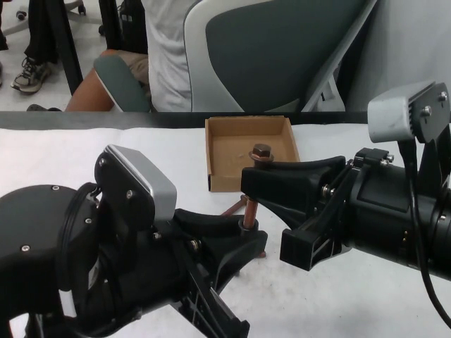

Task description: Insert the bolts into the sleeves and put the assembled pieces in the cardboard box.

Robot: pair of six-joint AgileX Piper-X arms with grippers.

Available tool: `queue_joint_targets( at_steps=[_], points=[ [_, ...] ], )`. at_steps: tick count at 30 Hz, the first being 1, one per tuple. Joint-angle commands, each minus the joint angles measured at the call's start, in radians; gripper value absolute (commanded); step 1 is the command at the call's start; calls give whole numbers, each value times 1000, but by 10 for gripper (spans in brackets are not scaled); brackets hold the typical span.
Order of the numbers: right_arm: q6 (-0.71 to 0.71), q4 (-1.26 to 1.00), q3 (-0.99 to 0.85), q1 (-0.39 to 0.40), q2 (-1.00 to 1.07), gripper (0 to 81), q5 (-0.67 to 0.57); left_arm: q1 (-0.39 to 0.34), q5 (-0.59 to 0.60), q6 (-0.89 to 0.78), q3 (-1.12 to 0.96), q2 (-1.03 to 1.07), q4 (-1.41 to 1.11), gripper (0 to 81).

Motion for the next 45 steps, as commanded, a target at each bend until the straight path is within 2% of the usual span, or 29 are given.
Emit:
queue_joint_targets(
  at_steps=[1, 9, 23, 26, 30, 32, 33, 38, 41, 45],
  points=[
    [-7, -17, -16, -1, 0, 3, -6, 1, -46, -3, -4, 1, -26, 8],
    [-43, 60, -16, -1, 0, 3, -14, 1, -43, -25, -10, 1, -26, 8],
    [-65, 63, -16, -1, 0, 6, -14, 1, -34, -69, -28, 1, -57, 8],
    [-65, 63, -16, -1, 0, 106, -14, 1, -12, -96, -45, 1, -57, 8],
    [-58, 75, -16, -1, 0, 416, -14, 1, -6, -117, -67, 1, -59, 8],
    [-23, 95, -16, -1, 0, 526, -14, 1, 7, -113, -78, 1, -59, 8],
    [-7, 103, -16, -1, 0, 549, -14, 1, 6, -113, -83, 1, -59, 8],
    [35, 165, -16, 0, -19, 482, -14, 35, 4, -107, -118, 1, -53, 8],
    [33, 232, -16, 0, -60, 451, -14, 98, 4, -105, -133, 1, -50, 8],
    [33, 338, -16, 0, -125, 447, -14, 210, 7, -139, -138, 6, -49, 8]
  ],
)
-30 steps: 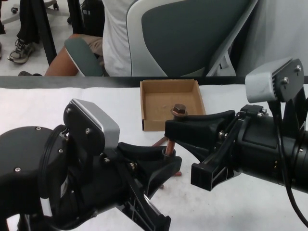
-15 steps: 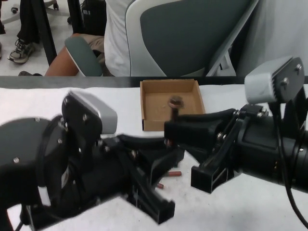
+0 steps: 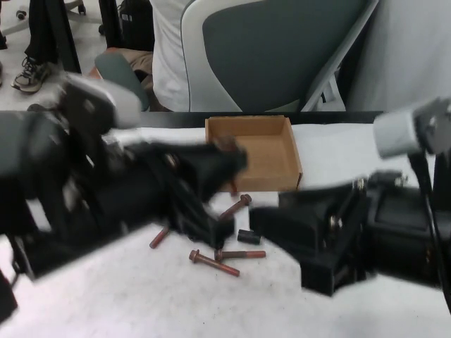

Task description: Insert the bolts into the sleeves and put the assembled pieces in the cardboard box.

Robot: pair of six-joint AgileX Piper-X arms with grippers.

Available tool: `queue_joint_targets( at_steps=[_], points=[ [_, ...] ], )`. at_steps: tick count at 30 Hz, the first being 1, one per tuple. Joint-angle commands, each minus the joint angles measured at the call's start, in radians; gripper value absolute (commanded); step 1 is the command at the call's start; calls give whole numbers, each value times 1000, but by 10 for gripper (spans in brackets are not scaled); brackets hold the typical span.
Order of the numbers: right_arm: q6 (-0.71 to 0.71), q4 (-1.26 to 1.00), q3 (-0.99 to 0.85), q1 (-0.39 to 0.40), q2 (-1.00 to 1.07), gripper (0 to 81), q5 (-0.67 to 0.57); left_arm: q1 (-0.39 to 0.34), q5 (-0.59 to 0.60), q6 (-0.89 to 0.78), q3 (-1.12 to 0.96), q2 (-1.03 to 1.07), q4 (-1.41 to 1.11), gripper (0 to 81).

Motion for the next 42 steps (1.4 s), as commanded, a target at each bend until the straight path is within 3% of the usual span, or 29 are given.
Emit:
queue_joint_targets(
  at_steps=[1, 5, 8, 11, 16, 28, 42],
  points=[
    [-1, 115, 0, 0, -62, 447, -10, 74, -6, -46, -13, -1, -26, 8],
    [-1, 223, 0, 0, -91, 411, 1, 143, -4, -113, -56, 33, 74, 8],
    [1, 293, 0, 0, -85, 244, 1, 171, -4, -110, -122, 89, 216, 8],
    [1, 334, 0, 0, -71, 8, -3, 179, -4, -110, -198, 155, 327, 8],
    [3, 341, 0, 0, -32, 8, -12, 179, 21, -173, -315, 280, 420, 8],
    [10, 438, -24, -52, 185, 8, -206, 181, 133, -359, -614, 583, 559, 8],
    [-288, 695, -335, -235, 465, 8, -213, 232, 178, -417, -1011, 893, 778, 8]
  ],
)
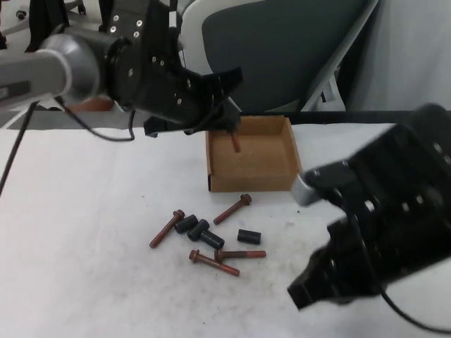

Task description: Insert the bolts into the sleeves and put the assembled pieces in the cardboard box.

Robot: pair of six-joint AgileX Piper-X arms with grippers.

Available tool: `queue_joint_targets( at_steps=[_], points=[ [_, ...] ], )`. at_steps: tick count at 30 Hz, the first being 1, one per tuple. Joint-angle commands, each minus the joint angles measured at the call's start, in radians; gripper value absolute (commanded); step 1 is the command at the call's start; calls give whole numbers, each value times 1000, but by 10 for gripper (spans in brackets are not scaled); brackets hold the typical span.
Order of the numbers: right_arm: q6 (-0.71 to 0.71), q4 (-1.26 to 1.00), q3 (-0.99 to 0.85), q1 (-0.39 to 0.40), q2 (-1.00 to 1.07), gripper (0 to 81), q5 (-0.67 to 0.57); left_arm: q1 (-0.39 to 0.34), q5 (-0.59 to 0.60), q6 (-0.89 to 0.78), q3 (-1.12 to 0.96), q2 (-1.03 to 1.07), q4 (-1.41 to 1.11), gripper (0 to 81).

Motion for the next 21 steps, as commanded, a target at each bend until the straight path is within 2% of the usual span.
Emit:
queue_joint_targets(
  at_steps=[1, 12, 21],
  points=[
    [-52, 48, -46, -23, 39, 8, -14, 13, 11, -2, -119, 64, 57, 8],
    [-215, 209, -322, -69, 324, 8, -14, 14, 14, 13, -362, 268, 164, 8],
    [-241, 219, -481, -72, 468, 8, -14, 25, 30, 12, -491, 394, 206, 8]
  ],
)
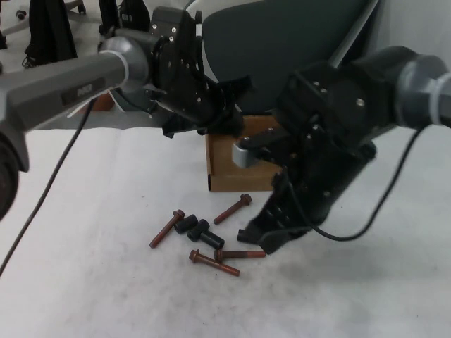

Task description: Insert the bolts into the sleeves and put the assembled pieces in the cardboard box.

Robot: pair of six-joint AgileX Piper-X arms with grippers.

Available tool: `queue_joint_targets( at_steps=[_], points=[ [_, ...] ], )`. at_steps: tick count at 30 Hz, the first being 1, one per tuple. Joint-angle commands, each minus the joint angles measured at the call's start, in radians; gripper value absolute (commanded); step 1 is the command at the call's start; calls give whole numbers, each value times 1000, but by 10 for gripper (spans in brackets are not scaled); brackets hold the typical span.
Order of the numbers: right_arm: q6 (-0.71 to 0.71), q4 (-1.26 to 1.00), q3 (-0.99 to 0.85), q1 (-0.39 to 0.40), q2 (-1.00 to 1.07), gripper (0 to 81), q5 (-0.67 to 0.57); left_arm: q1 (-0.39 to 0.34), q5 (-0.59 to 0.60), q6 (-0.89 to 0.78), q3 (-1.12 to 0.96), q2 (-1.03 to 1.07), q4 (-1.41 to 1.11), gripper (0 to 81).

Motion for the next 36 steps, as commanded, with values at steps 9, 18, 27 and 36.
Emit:
queue_joint_targets(
  at_steps=[9, 18, 27, 36],
  points=[
    [-15, -72, -54, -41, 100, 8, -11, 44, 16, 1, -107, 101, 8, 8],
    [39, -203, -57, -62, 111, 8, 0, 64, 16, 4, -113, 120, -16, 8],
    [57, -221, -60, -63, 148, 87, 0, 66, 60, 31, -113, 125, 27, 53],
    [60, -256, -60, -63, 157, 375, 0, 83, 69, 2, -113, 125, 45, 326]
  ],
)
